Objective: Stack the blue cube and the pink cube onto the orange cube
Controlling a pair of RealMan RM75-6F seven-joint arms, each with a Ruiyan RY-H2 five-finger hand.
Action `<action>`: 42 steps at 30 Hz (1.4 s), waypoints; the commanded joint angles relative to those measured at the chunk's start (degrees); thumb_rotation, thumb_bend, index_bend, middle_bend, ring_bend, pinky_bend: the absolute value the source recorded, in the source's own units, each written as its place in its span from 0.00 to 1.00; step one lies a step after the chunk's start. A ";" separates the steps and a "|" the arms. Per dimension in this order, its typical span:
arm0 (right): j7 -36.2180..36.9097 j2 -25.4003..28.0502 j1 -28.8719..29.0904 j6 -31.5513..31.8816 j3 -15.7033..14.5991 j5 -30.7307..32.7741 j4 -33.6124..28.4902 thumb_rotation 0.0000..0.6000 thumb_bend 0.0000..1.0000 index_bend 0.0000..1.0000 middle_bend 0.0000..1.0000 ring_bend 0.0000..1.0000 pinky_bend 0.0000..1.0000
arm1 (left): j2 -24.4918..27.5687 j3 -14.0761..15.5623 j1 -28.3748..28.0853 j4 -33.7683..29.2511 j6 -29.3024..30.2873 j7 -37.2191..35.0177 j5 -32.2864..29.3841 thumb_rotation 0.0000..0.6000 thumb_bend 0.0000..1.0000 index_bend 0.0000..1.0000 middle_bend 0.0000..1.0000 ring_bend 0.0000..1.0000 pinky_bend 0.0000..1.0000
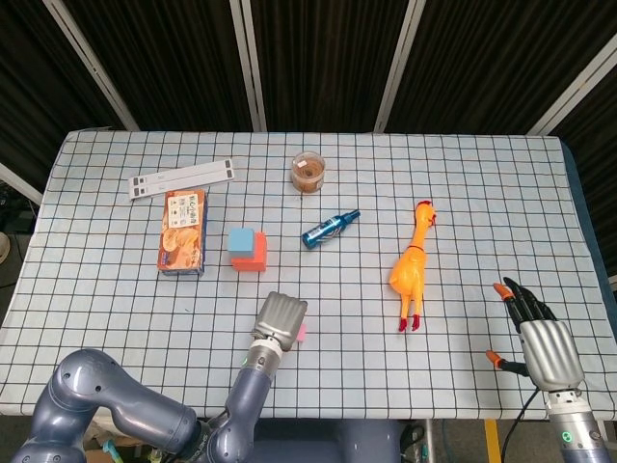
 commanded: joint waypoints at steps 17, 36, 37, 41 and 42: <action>0.16 -0.07 0.10 -0.23 -0.01 0.09 0.06 1.00 0.16 0.11 0.07 0.13 0.25 | -0.66 -0.61 0.62 0.46 -0.64 0.92 0.77 1.00 0.26 0.42 1.00 0.81 0.78; 0.70 0.00 0.20 -0.56 -0.07 0.19 0.06 1.00 0.16 0.11 0.07 0.13 0.25 | -0.87 -1.04 1.17 1.08 -0.52 2.06 0.65 1.00 0.27 0.45 1.00 0.81 0.78; 0.73 0.01 0.20 -0.54 -0.06 0.19 0.06 1.00 0.16 0.11 0.07 0.13 0.25 | -0.88 -1.05 1.21 1.12 -0.58 2.05 0.69 1.00 0.27 0.45 1.00 0.81 0.78; 0.80 0.03 0.18 -0.53 -0.10 0.15 0.06 1.00 0.16 0.11 0.07 0.13 0.25 | -0.94 -0.98 1.30 1.29 -0.62 2.17 0.76 1.00 0.28 0.46 1.00 0.81 0.78; 0.81 0.04 0.18 -0.53 -0.11 0.14 0.05 1.00 0.16 0.11 0.07 0.13 0.25 | -0.95 -1.00 1.34 1.28 -0.63 2.20 0.73 1.00 0.28 0.46 1.00 0.81 0.78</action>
